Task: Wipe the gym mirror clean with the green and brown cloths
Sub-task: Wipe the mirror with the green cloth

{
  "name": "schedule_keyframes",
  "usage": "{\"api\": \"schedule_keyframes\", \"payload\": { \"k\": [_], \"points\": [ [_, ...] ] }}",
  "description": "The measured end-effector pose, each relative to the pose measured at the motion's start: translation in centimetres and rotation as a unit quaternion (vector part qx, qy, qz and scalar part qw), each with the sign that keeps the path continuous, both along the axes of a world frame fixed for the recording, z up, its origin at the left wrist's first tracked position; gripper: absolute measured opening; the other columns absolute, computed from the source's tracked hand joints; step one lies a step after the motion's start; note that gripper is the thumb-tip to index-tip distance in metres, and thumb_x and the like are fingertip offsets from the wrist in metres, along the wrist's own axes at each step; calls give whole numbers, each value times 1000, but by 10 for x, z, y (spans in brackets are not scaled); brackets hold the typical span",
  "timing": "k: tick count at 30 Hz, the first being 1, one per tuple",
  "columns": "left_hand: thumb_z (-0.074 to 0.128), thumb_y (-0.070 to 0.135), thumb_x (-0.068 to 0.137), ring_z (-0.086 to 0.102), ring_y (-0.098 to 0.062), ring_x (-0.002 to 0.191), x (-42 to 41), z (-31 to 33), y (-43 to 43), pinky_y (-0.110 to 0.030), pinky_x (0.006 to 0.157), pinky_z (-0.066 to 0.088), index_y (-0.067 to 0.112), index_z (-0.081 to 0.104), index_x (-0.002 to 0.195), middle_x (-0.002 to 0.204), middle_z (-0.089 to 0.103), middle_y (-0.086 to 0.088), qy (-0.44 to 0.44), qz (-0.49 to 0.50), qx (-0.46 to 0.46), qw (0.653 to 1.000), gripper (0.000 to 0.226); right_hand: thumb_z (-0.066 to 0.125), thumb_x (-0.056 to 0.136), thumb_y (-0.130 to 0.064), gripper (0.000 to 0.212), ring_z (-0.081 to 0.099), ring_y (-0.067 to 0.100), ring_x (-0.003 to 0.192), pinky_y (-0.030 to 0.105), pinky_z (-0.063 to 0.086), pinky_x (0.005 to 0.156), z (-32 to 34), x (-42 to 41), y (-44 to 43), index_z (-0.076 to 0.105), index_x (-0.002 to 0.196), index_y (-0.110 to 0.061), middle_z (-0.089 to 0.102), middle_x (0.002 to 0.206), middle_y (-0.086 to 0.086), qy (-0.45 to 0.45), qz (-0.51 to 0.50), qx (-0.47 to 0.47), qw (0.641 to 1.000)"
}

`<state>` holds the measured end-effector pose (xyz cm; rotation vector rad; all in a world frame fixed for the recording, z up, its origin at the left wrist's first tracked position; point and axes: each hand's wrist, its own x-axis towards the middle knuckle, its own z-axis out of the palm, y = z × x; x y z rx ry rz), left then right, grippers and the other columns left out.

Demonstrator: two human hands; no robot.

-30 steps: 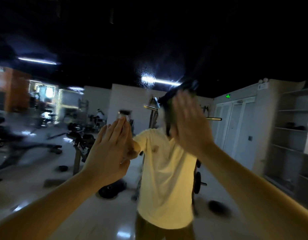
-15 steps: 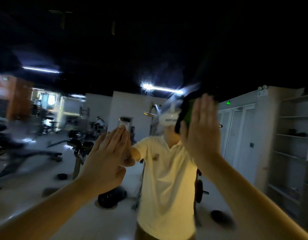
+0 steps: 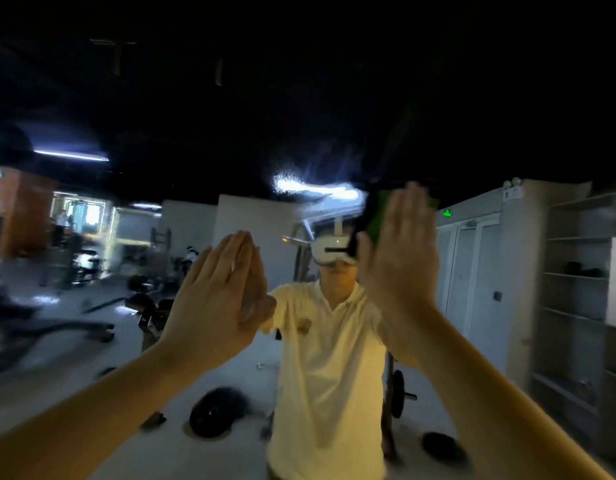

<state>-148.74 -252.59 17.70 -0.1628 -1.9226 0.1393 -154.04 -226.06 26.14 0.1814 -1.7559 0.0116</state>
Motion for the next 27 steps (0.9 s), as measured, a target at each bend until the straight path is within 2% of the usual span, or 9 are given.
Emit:
{"api": "schedule_keyframes", "payload": {
  "k": [3, 6, 10, 13, 15, 19, 22, 25, 27],
  "points": [
    [52, 68, 91, 33, -38, 150, -9, -1, 2, -52, 123, 30, -7, 26, 157, 164, 29, -26, -27, 21, -18, 999, 103, 19, 108, -49, 77, 7, 43, 157, 55, 12, 127, 24, 0, 21, 12, 159, 9, 10, 166, 32, -8, -25, -123, 992],
    [50, 72, 91, 32, -38, 151, -8, 0, -2, -52, 123, 30, -7, 28, 157, 164, 28, -26, -38, 35, -33, 998, 105, 10, 106, -50, 77, 17, 47, 154, 58, 14, 125, 48, 4, -27, 25, 156, 7, 25, 161, 35, -13, -32, -143, 989],
    [48, 71, 95, 31, -36, 152, -2, 5, -10, -53, 124, 29, -3, 28, 159, 165, 29, -23, -48, 43, -64, 996, 100, 5, 108, -52, 73, -6, 42, 157, 57, 2, 126, 42, 6, -118, 0, 160, -1, -5, 167, 29, -1, 5, 43, 999],
    [43, 71, 97, 29, -34, 153, 1, 6, -13, -52, 124, 26, 0, 29, 160, 166, 29, -21, -58, 56, -74, 994, 96, 9, 109, -53, 74, -11, 36, 158, 52, 0, 127, 24, 8, -130, -5, 162, -2, -10, 169, 24, -24, 32, 170, 985],
    [41, 72, 97, 30, -33, 153, 1, 8, -16, -51, 125, 25, -1, 29, 159, 167, 26, -20, -62, 62, -80, 993, 97, 7, 109, -53, 74, -10, 36, 158, 52, 3, 128, 31, 4, -93, -6, 162, -3, -11, 169, 22, -18, 3, 132, 991],
    [36, 75, 96, 31, -34, 152, -1, 8, -16, -50, 126, 24, -1, 29, 159, 168, 25, -19, -66, 50, -71, 994, 99, 6, 108, -50, 75, 2, 38, 158, 53, 13, 128, 46, 1, 9, 4, 162, 2, 2, 169, 25, -6, -51, -67, 996],
    [39, 76, 94, 33, -34, 151, -2, 8, -13, -45, 126, 19, -1, 30, 159, 167, 27, -19, -52, 27, -60, 996, 101, 14, 108, -46, 76, 16, 45, 155, 56, 16, 126, 55, 3, 22, 19, 157, 11, 17, 164, 34, -4, -36, -177, 984],
    [41, 76, 93, 34, -34, 150, -1, 6, -15, -43, 124, 17, -1, 31, 158, 166, 29, -19, -44, 20, -67, 997, 101, 12, 108, -47, 74, 25, 47, 151, 58, 18, 124, 67, 6, -29, 31, 154, 7, 31, 158, 35, 3, -36, -175, 984],
    [41, 75, 93, 32, -33, 151, -2, 6, -18, -46, 125, 20, 0, 31, 159, 167, 27, -18, -49, 22, -75, 996, 99, 9, 108, -49, 72, 9, 43, 156, 56, 11, 126, 68, 5, -75, 19, 160, 0, 15, 166, 30, 20, -23, -94, 995]
  ]
}}
